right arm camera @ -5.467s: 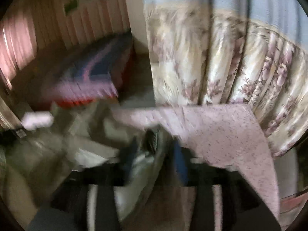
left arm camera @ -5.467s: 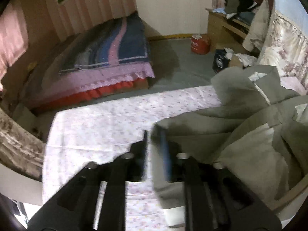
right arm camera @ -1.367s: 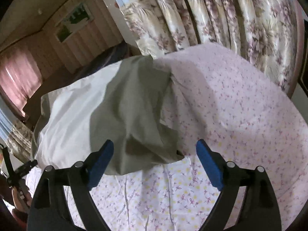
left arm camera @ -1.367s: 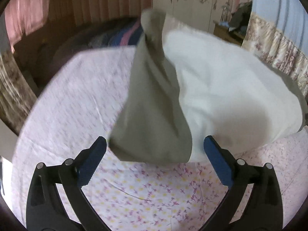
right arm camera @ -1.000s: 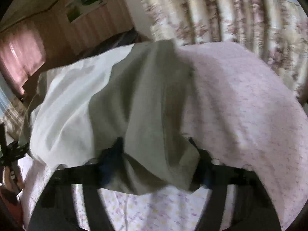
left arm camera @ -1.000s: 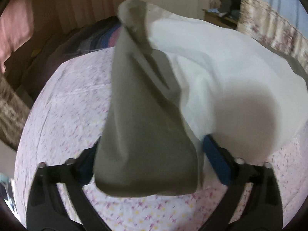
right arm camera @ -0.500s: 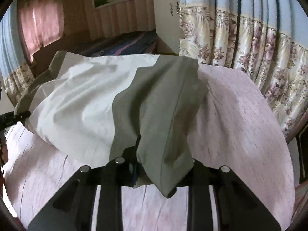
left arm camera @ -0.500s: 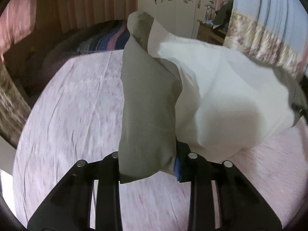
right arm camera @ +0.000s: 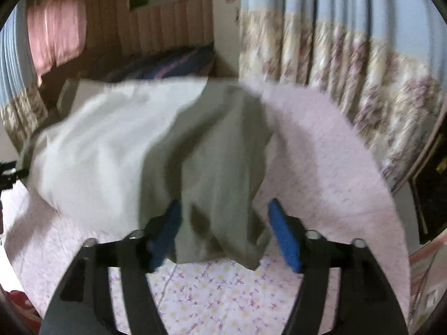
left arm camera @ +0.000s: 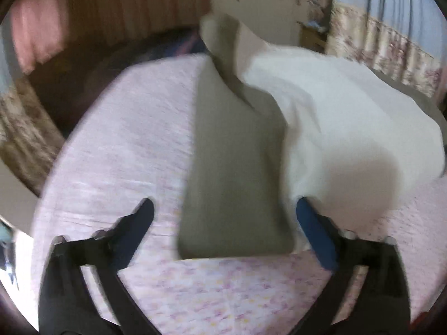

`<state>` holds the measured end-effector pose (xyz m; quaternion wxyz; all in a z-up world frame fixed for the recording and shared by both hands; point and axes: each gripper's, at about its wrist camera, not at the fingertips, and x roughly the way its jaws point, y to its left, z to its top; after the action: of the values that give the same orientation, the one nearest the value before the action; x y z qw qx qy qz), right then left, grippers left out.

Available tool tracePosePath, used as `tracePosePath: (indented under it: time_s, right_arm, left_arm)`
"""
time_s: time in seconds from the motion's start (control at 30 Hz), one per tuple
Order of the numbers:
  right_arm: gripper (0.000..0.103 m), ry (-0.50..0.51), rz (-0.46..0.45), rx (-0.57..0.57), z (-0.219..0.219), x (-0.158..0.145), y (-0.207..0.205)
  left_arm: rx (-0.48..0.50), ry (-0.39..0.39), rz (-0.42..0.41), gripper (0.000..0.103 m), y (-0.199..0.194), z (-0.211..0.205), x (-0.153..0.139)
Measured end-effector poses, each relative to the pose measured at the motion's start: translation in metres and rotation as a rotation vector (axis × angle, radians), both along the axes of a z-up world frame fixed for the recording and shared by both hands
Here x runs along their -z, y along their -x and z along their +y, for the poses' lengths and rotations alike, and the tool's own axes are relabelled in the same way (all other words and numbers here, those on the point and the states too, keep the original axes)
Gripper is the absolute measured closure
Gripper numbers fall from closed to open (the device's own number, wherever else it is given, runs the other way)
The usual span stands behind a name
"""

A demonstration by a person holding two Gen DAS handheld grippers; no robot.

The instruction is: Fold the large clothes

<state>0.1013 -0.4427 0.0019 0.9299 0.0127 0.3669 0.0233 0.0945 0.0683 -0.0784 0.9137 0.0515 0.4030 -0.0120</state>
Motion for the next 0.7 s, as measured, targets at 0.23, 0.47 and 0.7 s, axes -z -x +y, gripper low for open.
tracePosePath:
  time_s: [0.23, 0.47, 0.7]
  right_arm:
    - [0.009, 0.052, -0.257, 0.053, 0.041, -0.047, 0.016]
    - [0.009, 0.056, -0.209, -0.042, 0.099, -0.029, -0.028]
    - [0.034, 0.140, -0.088, -0.085, 0.108, 0.003, -0.057]
  left_arm:
    - [-0.034, 0.122, -0.059, 0.003, 0.011, 0.008, -0.046]
    - [0.037, 0.083, -0.128, 0.003, -0.007, -0.086, -0.066]
    - [0.081, 0.001, 0.036, 0.003, -0.060, -0.157, -0.016]
